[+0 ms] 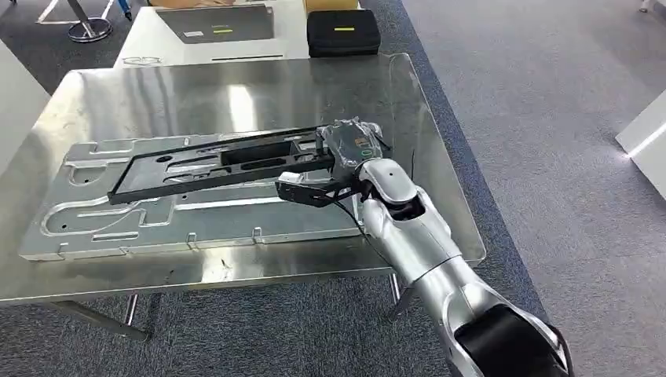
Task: Take the parts from the cabinet and place them on the table.
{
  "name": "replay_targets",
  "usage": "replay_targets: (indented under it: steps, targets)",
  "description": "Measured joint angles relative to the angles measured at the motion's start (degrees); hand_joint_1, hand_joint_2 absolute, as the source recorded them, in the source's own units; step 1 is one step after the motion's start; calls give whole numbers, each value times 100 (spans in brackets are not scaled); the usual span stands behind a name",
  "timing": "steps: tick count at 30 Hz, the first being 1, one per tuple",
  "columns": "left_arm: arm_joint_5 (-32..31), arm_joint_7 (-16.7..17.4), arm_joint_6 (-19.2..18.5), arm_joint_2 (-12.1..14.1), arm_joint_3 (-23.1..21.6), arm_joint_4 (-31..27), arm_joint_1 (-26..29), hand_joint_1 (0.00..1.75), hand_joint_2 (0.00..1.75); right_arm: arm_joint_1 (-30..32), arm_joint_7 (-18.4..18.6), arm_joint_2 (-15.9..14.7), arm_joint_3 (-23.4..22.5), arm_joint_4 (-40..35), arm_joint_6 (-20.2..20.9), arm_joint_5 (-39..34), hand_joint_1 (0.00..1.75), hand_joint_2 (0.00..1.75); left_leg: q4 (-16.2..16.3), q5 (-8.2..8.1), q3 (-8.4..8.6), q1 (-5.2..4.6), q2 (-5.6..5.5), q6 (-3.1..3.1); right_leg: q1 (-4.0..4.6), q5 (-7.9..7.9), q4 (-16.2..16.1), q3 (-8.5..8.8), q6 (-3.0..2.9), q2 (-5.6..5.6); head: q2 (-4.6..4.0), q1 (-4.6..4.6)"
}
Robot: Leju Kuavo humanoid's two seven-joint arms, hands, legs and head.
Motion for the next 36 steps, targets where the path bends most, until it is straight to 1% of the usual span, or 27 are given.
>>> replay_targets:
  steps: [6,11,15,19,25,31,36]
  targets:
    - [-7,-2,-4,-146,0,308,-15,0,175,-49,-7,100,-31,310,-24,4,175,175,0,-1,-3,-1,0,0,-2,-1,0,-2,0,1,0,0]
    - [-55,-2,-15,-210,0,391,-24,0,175,-83,-7,144,-35,468,-28,7,175,175,0,-2,-4,-6,0,2,-6,-1,-1,-3,0,1,0,0]
    - [-4,33,48,-238,0,404,-29,0,175,-92,-2,199,-35,734,-147,68,175,175,0,-2,-4,-7,0,2,-7,-1,-1,-3,0,1,0,2]
    - [33,66,105,-236,0,402,-23,0,175,-96,120,199,-126,1033,-210,140,175,175,0,-1,-5,-9,-1,2,-10,-1,-1,-3,0,1,0,0]
    - [179,85,229,-221,0,319,-2,0,175,-112,170,127,-470,1453,-284,166,175,175,1,-2,-5,-11,0,2,-11,-1,-1,-4,0,2,0,0]
    - [190,103,247,-190,0,258,0,0,175,-141,179,61,-592,1672,-339,277,175,175,1,-2,-5,-11,1,2,-12,-2,-2,-7,1,3,0,0]
    - [184,105,197,-190,0,260,3,0,175,-180,455,-31,-605,1847,-385,721,175,175,1,-2,-6,-12,-4,3,-12,-1,-2,-4,1,-1,0,0]
